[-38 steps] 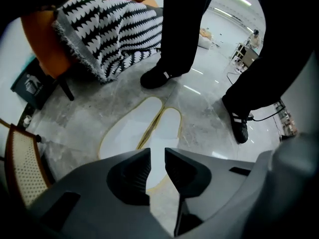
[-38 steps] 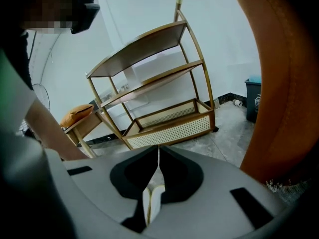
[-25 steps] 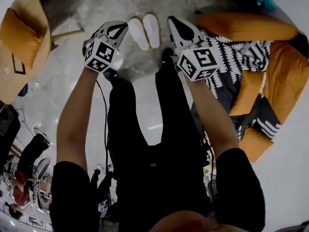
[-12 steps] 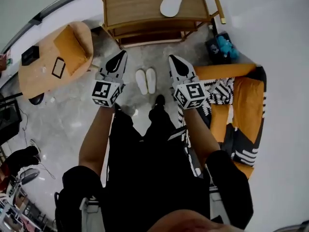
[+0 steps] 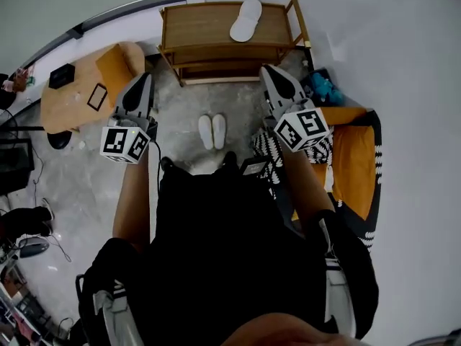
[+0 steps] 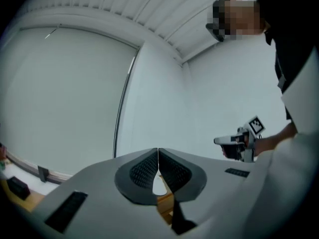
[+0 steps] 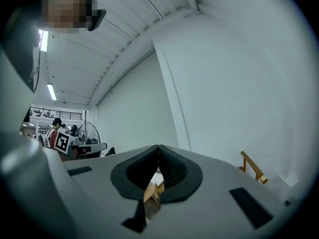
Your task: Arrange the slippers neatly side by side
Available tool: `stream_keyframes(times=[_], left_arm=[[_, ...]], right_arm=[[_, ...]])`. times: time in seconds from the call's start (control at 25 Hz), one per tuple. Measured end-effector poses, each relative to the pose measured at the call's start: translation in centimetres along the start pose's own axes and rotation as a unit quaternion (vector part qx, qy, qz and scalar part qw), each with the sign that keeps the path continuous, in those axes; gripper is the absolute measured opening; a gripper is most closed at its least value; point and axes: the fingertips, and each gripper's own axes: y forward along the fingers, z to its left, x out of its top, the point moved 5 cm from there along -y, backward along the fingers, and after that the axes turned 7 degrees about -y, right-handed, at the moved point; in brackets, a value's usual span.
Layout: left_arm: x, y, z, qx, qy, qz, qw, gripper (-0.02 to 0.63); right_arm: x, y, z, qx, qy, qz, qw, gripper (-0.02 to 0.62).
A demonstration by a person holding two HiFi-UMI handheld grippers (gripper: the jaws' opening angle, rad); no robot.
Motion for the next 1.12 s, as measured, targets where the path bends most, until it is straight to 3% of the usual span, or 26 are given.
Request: stream_keyframes(times=[0.12,0.4,0.6,0.92,1.12], left_arm=[[-0.8,-2.0,-1.9,0.016,0.036,0.025,0.9989,0.018],[-2.0,-4.2,-5.4,0.036,0.003,0.023,0.9991,0.018],[-1.4,-6.1,-7.0,0.003,-0.007,0.028,0.9996,0.018],[-1.1,-11.4,-10.7,-0.05,-0.012,0.015,0.9986,0.018],[-1.8,-18.1,-14.1,-0.056,-0.018,0.009,0.9982,0.018]], right_arm=[[0.6,-2.2,-0.6,0.005,-0.002,-0.003,1.0,0.032],[-0.5,-5.0,-0.9,0.011,-0.014,0.014,1.0,0.032],[-1.5,-6.6,1.9,0.035,0.004,0.007,0.999,0.031],[-2.9,-12.1,8.1,0.009,-0.012,0.026,1.0,0.031],[-3.5,-17.1,13.9,0.002,-0.022,0.021,1.0,0.032]])
